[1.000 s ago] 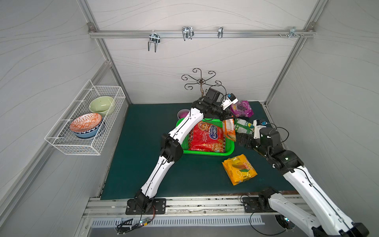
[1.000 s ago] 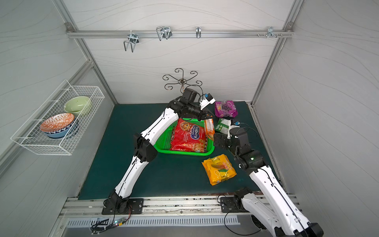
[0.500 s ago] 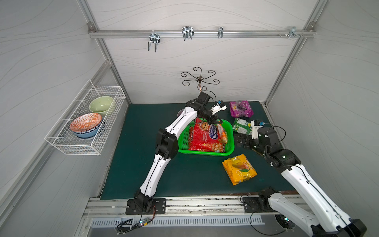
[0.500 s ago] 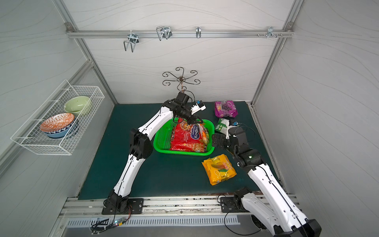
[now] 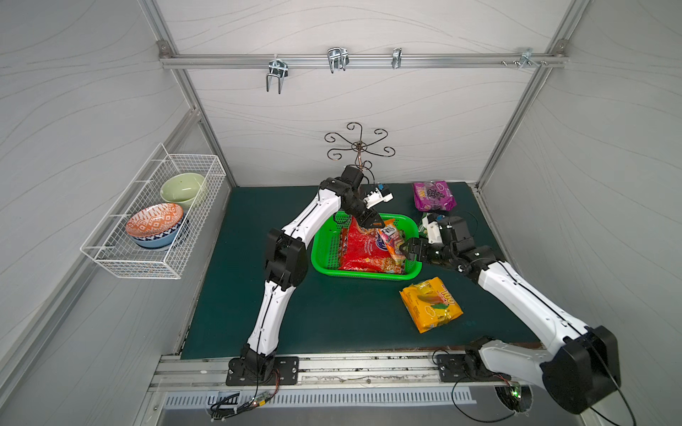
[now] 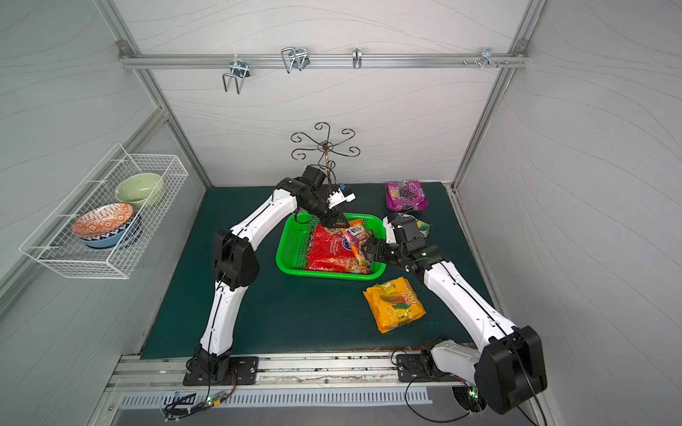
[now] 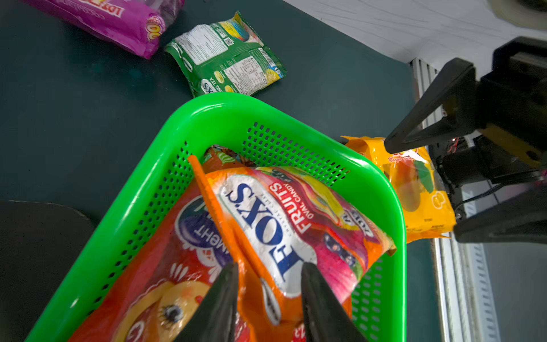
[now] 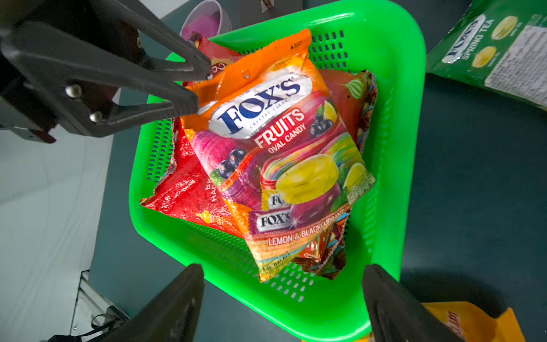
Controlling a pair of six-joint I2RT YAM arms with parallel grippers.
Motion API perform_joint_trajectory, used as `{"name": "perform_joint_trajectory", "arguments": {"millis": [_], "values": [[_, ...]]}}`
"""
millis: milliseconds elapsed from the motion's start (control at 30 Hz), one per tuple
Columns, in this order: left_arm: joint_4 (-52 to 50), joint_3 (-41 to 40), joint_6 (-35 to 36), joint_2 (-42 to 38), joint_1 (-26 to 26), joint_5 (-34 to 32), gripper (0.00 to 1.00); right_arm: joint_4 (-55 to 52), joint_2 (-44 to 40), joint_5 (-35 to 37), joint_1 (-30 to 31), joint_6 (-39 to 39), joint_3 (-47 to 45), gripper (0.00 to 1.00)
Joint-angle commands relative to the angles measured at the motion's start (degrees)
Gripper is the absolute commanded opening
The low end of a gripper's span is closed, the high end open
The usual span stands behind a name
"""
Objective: Put the candies in the basket
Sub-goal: Place the candy in the basket.
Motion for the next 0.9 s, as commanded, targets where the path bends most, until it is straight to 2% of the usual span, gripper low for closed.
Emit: {"name": "perform_joint_trajectory", "arguments": {"millis": [0,67,167,267,300,400,567,667,800,867], "values": [[1.5,0.8,-1.1,-3.6,0.5,0.6,0.4,6.2,2.6,-2.5,2.0,-2.8,-1.3,0.85],[0.6,1.0,-0.5,-4.3,0.5,0.6,0.39,3.6,5.3,-1.1,2.8,-2.1,0.5,0.86],[-1.4,0.4,1.0,-5.1,0.5,-0.1,0.39,-1.6,7.7,2.5,2.7,5.2,3.5,0.9],[0.1,-1.7,-1.3,-6.5,0.6,-0.9,0.41,-3.6,8.5,2.1,3.1,9.5,5.2,0.9],[1.6,-2.4,-3.7,-6.8,0.6,-1.7,0.41,-2.8,8.3,2.0,3.5,9.6,4.9,0.9],[6.3,-3.4,-13.0,-6.7,0.4,-3.0,0.57,-1.5,8.6,3.7,4.9,7.1,4.1,0.89],[5.1,-1.4,-21.2,-4.9,-2.0,-9.6,0.59,-2.6,9.4,5.8,5.5,5.0,3.2,0.88],[2.1,0.5,-23.6,-3.3,-3.3,-12.8,0.59,-2.0,8.4,6.3,5.6,5.2,1.5,0.87],[0.2,1.1,-26.3,-2.1,-4.8,-20.9,0.62,-2.3,6.7,7.4,5.6,6.4,-0.1,0.87],[-0.4,0.9,-27.9,-1.6,-5.0,-22.2,0.62,-2.8,5.1,8.5,5.5,7.3,-0.6,0.87]]}}
